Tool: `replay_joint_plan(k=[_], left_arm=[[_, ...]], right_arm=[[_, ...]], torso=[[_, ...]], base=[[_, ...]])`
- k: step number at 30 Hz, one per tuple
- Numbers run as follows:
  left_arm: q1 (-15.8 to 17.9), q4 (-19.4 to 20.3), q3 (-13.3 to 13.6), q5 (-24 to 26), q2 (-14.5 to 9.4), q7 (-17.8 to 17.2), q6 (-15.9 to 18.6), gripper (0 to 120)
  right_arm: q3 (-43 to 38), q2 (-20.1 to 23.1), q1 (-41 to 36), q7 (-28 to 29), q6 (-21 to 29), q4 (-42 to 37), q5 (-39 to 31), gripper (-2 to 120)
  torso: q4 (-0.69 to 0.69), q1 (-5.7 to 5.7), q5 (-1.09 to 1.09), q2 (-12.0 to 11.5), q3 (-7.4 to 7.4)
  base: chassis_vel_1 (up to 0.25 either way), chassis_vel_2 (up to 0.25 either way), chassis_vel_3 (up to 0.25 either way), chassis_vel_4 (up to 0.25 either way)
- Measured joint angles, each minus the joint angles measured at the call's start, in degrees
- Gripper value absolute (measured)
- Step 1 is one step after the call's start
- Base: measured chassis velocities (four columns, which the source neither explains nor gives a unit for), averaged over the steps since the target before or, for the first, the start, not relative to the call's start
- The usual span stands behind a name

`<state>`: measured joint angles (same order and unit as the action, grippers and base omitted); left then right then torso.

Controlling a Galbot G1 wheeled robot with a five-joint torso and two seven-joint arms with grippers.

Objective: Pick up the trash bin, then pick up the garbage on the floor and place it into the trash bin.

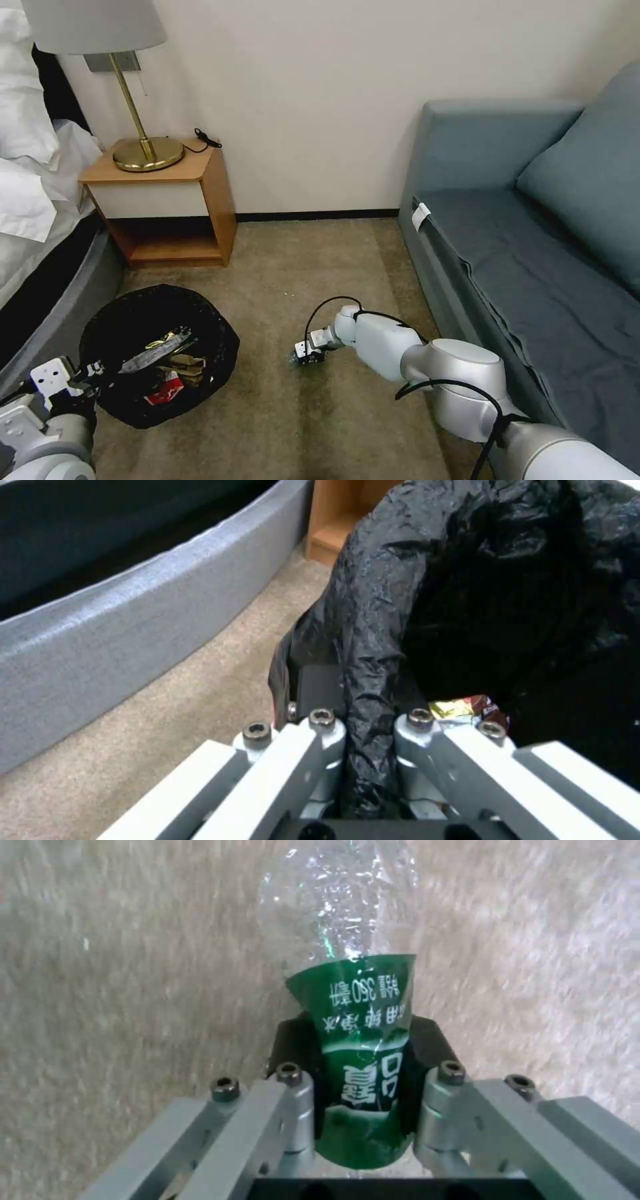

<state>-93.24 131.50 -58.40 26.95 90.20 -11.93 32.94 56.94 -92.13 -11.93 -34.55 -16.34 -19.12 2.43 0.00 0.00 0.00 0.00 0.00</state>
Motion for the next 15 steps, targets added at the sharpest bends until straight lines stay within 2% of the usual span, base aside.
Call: replay_joint_plan(k=[7, 15], left_arm=[[0.6, -0.7, 0.1, -0.1, -0.2, 0.0, 0.0, 3], [1.3, -1.7, 0.8, -0.6, -0.2, -0.1, 0.1, 3]], right_arm=[[0.2, 1.6, 1.2, -0.8, 0.1, -3.4, -2.8, 17], [-0.7, 8.7, 2.6, -1.0, 0.0, -11.5, -5.9, 17]], torso=[[0.02, 0.0, 0.0, 0.0, 0.0], [0.0, 0.0, 0.01, 0.0, 0.0]], base=[[0.0, 0.0, 0.0, 0.0], [0.0, 0.0, 0.0, 0.0]])
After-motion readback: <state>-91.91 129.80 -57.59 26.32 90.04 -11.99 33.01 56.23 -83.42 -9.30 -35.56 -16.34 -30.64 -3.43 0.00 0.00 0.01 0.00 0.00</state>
